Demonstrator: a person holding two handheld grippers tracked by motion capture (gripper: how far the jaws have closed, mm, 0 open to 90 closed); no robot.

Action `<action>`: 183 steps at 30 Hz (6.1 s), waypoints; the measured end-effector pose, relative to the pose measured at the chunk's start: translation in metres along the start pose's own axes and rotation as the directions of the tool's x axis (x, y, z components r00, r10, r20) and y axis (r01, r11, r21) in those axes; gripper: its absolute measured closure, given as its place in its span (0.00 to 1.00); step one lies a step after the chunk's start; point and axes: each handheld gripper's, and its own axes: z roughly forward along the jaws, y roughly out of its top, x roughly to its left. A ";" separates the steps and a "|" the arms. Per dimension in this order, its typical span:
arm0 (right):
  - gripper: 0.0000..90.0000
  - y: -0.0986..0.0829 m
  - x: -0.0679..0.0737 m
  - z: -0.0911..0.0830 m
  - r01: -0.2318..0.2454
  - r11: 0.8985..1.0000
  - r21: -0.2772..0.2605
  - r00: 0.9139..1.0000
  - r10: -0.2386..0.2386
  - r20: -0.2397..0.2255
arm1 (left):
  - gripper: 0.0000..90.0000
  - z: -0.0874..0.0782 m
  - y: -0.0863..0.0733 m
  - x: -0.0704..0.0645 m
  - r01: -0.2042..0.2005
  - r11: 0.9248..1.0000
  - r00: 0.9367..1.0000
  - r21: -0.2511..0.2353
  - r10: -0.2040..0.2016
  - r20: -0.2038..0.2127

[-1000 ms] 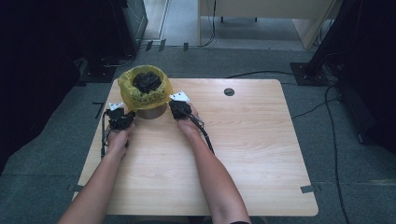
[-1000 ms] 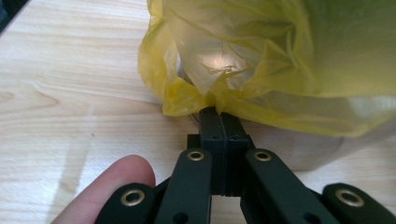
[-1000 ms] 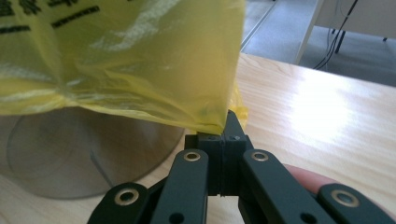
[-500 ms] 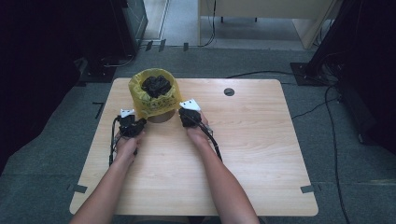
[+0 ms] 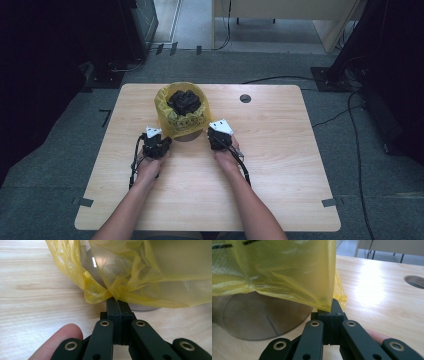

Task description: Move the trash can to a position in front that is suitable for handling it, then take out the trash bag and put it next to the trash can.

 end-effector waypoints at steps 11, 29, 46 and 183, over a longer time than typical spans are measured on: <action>1.00 -0.016 -0.013 -0.035 0.008 1.000 0.019 1.000 -0.008 0.014 | 1.00 -0.015 -0.019 -0.032 -0.039 0.999 0.999 0.018 0.039 0.018; 1.00 -0.043 -0.026 -0.092 -0.067 0.997 0.047 0.998 0.066 0.023 | 1.00 -0.041 -0.046 -0.057 -0.072 0.997 0.996 0.036 0.070 0.061; 1.00 -0.067 -0.029 -0.144 -0.060 0.996 0.068 0.998 0.060 0.010 | 1.00 -0.072 -0.072 -0.066 -0.086 0.995 0.990 0.042 0.080 0.114; 1.00 0.021 -0.020 -0.217 -0.152 0.912 -0.380 0.986 0.111 -0.127 | 1.00 -0.149 0.011 -0.130 0.020 0.903 0.971 -0.428 0.083 0.222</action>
